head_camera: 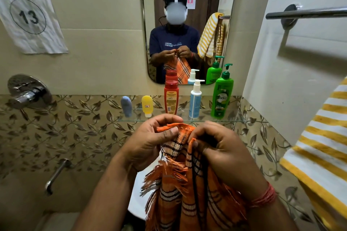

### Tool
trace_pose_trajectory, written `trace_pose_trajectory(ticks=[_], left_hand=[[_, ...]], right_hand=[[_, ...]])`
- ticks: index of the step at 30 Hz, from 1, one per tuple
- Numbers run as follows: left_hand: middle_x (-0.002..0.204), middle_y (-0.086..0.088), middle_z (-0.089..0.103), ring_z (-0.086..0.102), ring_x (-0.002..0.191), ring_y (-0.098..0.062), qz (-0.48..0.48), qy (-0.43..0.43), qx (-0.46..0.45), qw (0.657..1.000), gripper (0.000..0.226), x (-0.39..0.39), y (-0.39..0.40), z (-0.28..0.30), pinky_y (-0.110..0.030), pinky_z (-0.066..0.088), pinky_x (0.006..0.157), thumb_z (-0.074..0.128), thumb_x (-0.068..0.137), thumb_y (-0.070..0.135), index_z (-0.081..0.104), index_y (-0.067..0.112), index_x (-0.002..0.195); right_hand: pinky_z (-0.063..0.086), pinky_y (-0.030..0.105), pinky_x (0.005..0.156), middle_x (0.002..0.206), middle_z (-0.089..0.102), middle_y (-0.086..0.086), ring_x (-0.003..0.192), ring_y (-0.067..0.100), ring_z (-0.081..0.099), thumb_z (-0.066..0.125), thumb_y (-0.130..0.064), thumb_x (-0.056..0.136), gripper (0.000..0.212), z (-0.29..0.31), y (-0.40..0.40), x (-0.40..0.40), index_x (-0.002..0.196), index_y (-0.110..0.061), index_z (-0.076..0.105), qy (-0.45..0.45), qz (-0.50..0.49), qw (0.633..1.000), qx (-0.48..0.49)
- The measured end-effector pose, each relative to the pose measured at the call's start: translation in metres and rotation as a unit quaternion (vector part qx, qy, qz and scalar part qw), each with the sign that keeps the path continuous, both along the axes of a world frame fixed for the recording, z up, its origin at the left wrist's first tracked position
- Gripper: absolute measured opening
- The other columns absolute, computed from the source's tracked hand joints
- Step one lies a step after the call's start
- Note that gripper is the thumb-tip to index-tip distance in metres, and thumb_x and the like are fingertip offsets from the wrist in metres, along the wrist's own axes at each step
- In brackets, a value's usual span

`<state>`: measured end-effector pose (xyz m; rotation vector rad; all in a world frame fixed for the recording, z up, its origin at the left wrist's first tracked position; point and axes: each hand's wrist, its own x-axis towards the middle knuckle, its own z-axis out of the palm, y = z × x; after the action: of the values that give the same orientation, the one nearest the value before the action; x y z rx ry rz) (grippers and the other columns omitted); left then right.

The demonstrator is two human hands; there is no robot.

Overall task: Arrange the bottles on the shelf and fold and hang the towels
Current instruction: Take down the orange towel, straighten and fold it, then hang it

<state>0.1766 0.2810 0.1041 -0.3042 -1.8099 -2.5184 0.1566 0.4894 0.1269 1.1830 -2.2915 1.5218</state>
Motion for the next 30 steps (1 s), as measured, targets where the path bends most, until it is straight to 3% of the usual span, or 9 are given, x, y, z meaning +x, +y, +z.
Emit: trace_pose_trajectory(ticks=[7, 12, 16, 19, 23, 27, 30], left_hand=[[0.080, -0.009, 0.071, 0.068, 0.074, -0.020, 0.062, 0.022, -0.049, 0.997, 0.016, -0.001, 0.013, 0.002, -0.030, 0.057, 0.070, 0.082, 0.073, 0.027, 0.073, 0.016, 0.080], [0.083, -0.010, 0.066, 0.064, 0.084, -0.027, 0.140, 0.039, -0.065, 0.987, 0.029, -0.001, 0.023, 0.004, -0.042, 0.053, 0.083, 0.079, 0.078, 0.040, 0.068, 0.014, 0.086], [0.078, -0.006, 0.063, 0.064, 0.077, -0.023, 0.164, 0.046, -0.056, 0.984, 0.018, -0.001, 0.031, 0.005, -0.041, 0.054, 0.076, 0.074, 0.082, 0.036, 0.064, 0.020, 0.079], [0.076, -0.002, 0.066, 0.067, 0.074, -0.020, 0.200, 0.060, -0.084, 0.974, 0.014, -0.001, 0.037, 0.005, -0.037, 0.057, 0.070, 0.072, 0.079, 0.035, 0.064, 0.024, 0.075], [0.082, -0.004, 0.072, 0.071, 0.080, -0.021, 0.222, 0.070, -0.110, 0.966, 0.026, -0.001, 0.043, 0.003, -0.038, 0.060, 0.074, 0.074, 0.076, 0.038, 0.064, 0.016, 0.085], [0.085, -0.008, 0.071, 0.069, 0.084, -0.028, 0.208, 0.064, -0.106, 0.970, 0.008, -0.003, 0.050, 0.000, -0.047, 0.060, 0.077, 0.074, 0.085, 0.014, 0.067, 0.018, 0.083], [0.079, -0.006, 0.070, 0.068, 0.076, -0.023, 0.202, 0.053, -0.086, 0.974, 0.019, -0.004, 0.053, -0.002, -0.040, 0.056, 0.069, 0.068, 0.089, 0.004, 0.068, 0.021, 0.080]], right_hand=[[0.051, 0.027, 0.074, 0.083, 0.065, -0.008, 0.088, 0.012, 0.062, 0.069, -0.001, 0.086, 0.018, -0.001, 0.003, -0.002, 0.081, -0.019, 0.069, -0.008, -0.017, 1.000, 0.011], [0.052, 0.024, 0.074, 0.085, 0.066, -0.011, 0.087, 0.009, 0.063, 0.069, -0.003, 0.086, 0.018, -0.001, 0.005, -0.004, 0.081, -0.021, 0.069, -0.016, -0.016, 1.000, 0.018], [0.053, 0.030, 0.081, 0.093, 0.062, -0.012, 0.093, 0.008, 0.061, 0.070, -0.009, 0.087, 0.016, -0.006, 0.004, -0.007, 0.082, -0.025, 0.069, -0.020, -0.022, 0.999, 0.034], [0.051, 0.027, 0.088, 0.105, 0.054, -0.010, 0.104, 0.010, 0.057, 0.072, -0.013, 0.086, 0.011, -0.008, 0.002, -0.007, 0.083, -0.023, 0.069, 0.007, -0.055, 0.998, -0.014], [0.055, 0.033, 0.076, 0.091, 0.064, -0.007, 0.091, 0.016, 0.064, 0.063, -0.019, 0.087, 0.005, -0.003, -0.002, 0.001, 0.088, -0.021, 0.067, 0.024, -0.045, 0.993, -0.106], [0.058, 0.038, 0.075, 0.091, 0.069, -0.007, 0.089, 0.015, 0.068, 0.066, -0.017, 0.093, 0.005, -0.003, -0.014, 0.002, 0.096, -0.020, 0.069, 0.016, -0.045, 0.992, -0.113], [0.058, 0.041, 0.071, 0.087, 0.069, -0.005, 0.083, 0.014, 0.068, 0.070, -0.018, 0.090, 0.003, -0.003, -0.021, -0.002, 0.091, -0.021, 0.068, 0.003, -0.087, 0.987, -0.138]])
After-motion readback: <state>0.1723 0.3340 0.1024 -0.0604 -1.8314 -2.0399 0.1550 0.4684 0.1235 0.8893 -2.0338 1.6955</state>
